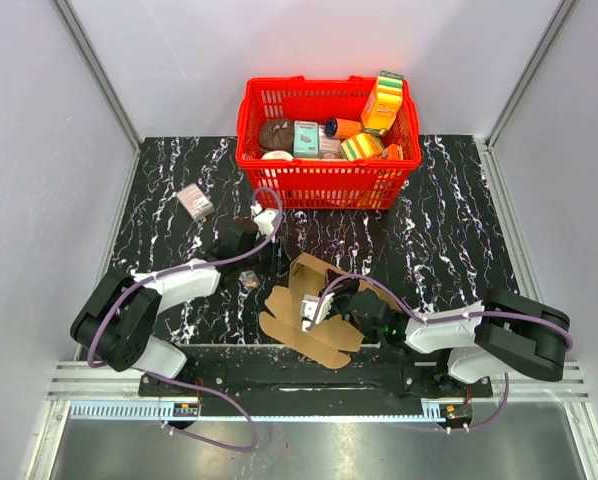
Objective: Fold the paper box
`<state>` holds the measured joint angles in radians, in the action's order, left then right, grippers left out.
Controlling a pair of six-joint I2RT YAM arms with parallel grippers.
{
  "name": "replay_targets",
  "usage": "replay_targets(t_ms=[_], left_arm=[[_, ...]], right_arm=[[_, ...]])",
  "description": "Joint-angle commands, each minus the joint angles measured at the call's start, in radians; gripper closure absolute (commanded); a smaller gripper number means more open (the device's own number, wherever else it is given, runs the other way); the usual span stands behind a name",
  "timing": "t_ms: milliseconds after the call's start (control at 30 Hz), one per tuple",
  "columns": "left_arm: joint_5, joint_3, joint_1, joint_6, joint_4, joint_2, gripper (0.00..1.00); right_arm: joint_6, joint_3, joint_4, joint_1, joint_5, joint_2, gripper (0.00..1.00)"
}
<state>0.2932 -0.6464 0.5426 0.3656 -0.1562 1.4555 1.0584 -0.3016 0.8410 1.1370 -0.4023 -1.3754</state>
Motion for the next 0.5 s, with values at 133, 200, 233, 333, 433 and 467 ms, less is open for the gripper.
replay_targets(t_ms=[133, 200, 233, 333, 433, 467], left_arm=[[0.000, 0.119, 0.033, -0.014, -0.144, -0.089, 0.64], [-0.006, 0.155, 0.036, -0.014, -0.190, -0.116, 0.62], [-0.006, 0.169, 0.037, -0.014, -0.212, -0.125, 0.62], [-0.011, 0.221, 0.039, -0.014, -0.337, -0.145, 0.60], [-0.009, 0.244, 0.039, -0.020, -0.410, -0.136, 0.57], [-0.005, 0.246, 0.039, -0.024, -0.422, -0.130, 0.57]], right_arm=[[0.003, -0.014, 0.000, 0.014, -0.003, 0.006, 1.00], [0.003, -0.014, -0.003, 0.015, -0.003, 0.012, 1.00], [0.003, -0.016, -0.005, 0.015, -0.003, 0.012, 1.00], [0.003, -0.016, -0.006, 0.015, -0.003, 0.012, 1.00], [0.000, -0.018, -0.006, 0.017, -0.001, 0.010, 1.00], [0.000, -0.016, -0.008, 0.017, -0.003, 0.010, 1.00]])
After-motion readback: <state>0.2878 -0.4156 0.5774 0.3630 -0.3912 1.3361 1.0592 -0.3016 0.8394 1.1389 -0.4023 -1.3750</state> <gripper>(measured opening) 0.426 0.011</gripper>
